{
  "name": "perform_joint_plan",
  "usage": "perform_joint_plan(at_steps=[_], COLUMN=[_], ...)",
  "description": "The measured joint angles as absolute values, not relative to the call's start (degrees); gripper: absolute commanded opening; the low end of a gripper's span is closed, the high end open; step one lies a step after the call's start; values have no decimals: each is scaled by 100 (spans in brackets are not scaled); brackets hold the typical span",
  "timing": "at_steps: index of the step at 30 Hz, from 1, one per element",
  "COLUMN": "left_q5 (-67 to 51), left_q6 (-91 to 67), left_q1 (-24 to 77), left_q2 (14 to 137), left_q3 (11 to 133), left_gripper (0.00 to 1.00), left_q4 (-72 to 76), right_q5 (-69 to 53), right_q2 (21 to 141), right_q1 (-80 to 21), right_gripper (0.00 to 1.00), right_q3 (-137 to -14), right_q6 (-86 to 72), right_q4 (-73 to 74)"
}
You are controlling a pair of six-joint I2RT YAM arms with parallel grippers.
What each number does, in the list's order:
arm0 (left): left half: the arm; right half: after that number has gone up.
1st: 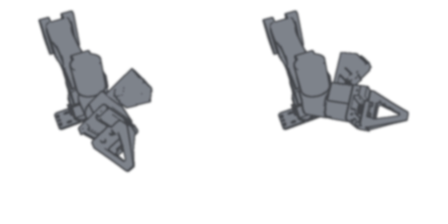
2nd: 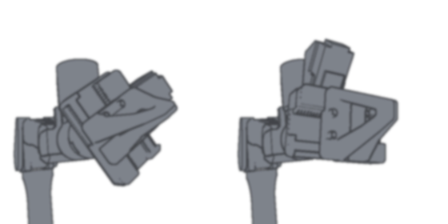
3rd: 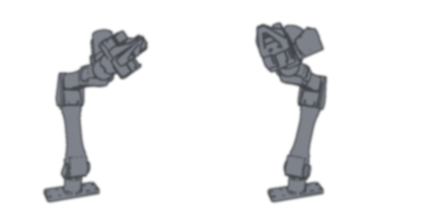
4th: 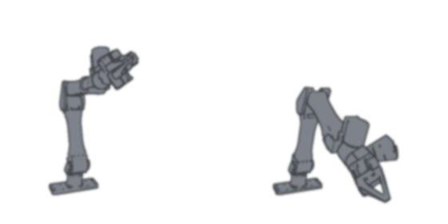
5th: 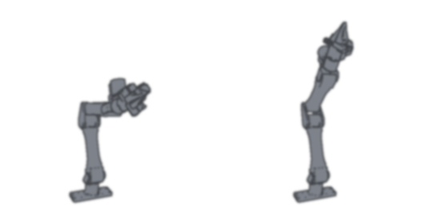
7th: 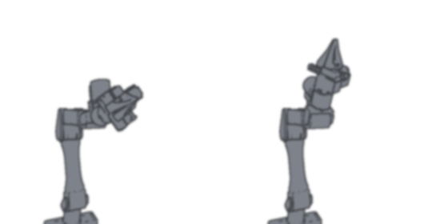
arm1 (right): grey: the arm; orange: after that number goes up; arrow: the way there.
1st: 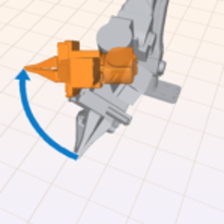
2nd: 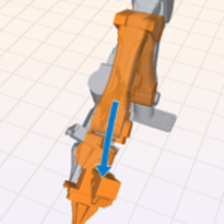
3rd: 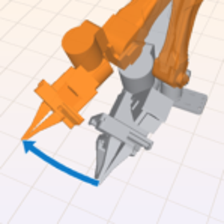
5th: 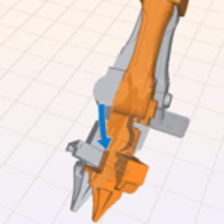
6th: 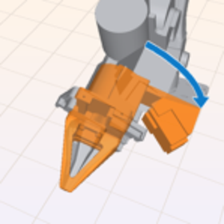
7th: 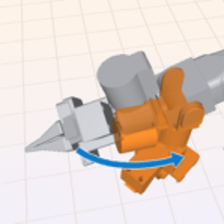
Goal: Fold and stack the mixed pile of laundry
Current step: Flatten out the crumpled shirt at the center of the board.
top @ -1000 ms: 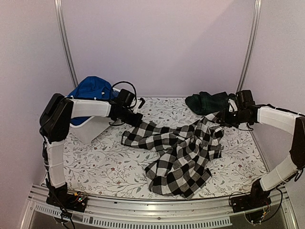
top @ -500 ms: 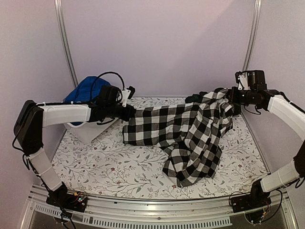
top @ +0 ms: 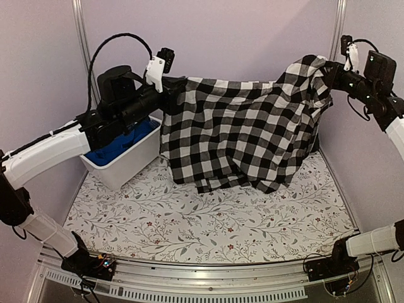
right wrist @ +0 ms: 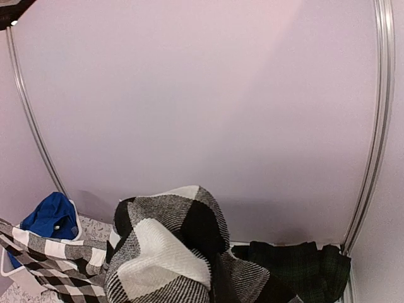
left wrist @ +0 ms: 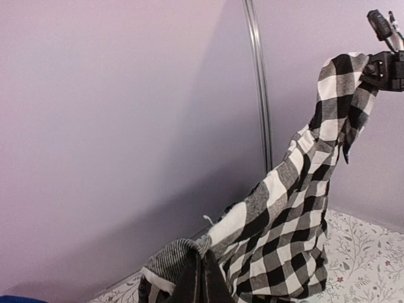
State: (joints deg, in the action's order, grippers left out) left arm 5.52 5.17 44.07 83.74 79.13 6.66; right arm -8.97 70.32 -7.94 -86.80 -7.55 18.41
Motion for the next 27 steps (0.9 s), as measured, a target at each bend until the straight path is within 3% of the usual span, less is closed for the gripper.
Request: perform_joint_plan(at_steps=[15,23,27], left_q5=[1975,2591,2609], left_q6=[2797,3144,2596], left_q1=[6960,6873,5935], left_q2=[7454,7454,7524], left_q3=[8204,8114,7968], left_gripper=[0,0,0], left_q4=[1564,2246,2255], right_q5=[-1673,-1061,-993], right_q2=[5559,5972,6659], right_q1=[-864,-869,-875], right_gripper=[0,0,0], right_q3=[-10357,-10320,-9887], right_q6=[-346,-167,-158], right_q4=[1938,1627,1216])
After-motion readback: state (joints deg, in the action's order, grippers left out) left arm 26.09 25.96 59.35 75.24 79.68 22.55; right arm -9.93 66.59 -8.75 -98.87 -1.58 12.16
